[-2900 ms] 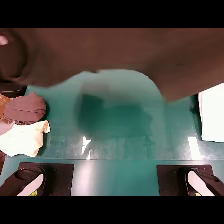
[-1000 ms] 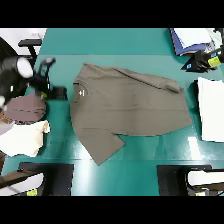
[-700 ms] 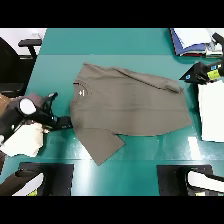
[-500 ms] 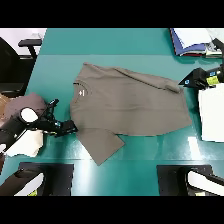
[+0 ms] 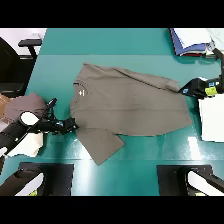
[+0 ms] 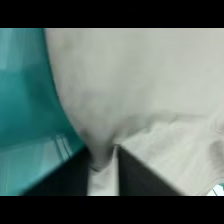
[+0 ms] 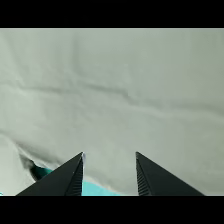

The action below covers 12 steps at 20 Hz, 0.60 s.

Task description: Fold the shirts.

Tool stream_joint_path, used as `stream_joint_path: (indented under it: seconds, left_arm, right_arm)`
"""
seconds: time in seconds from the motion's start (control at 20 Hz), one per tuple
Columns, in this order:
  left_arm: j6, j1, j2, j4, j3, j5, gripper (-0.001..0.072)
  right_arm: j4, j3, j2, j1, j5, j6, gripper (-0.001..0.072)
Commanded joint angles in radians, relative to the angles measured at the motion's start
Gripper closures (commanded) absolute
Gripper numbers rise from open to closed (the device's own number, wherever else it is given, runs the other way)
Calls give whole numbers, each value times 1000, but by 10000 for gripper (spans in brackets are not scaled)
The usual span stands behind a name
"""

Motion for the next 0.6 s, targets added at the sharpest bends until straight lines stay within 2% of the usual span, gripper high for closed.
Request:
stream_joint_path:
  seconds: [0.0,0.15,0.2,0.25,0.3,0.5,0.55]
  left_arm:
    - [54,1,1,-16,25,5,682]
    - [68,1,1,10,107,-33,682]
    - [76,1,1,11,130,-41,682]
    - [77,1,1,10,145,-43,682]
    - [76,1,1,8,153,-41,682]
    - [76,1,1,8,155,-38,682]
    - [76,1,1,8,155,-38,682]
  right_arm:
    - [-55,-89,37,-32,8,1,345]
    - [-97,-243,73,-170,41,2,342]
    - [-101,-305,86,-221,42,2,298]
    - [-101,-372,96,-279,44,2,194]
    - [-101,-429,97,-329,43,1,180]
    - [-79,-587,46,-411,-50,0,218]
    - [-53,-602,23,-406,-87,-1,283]
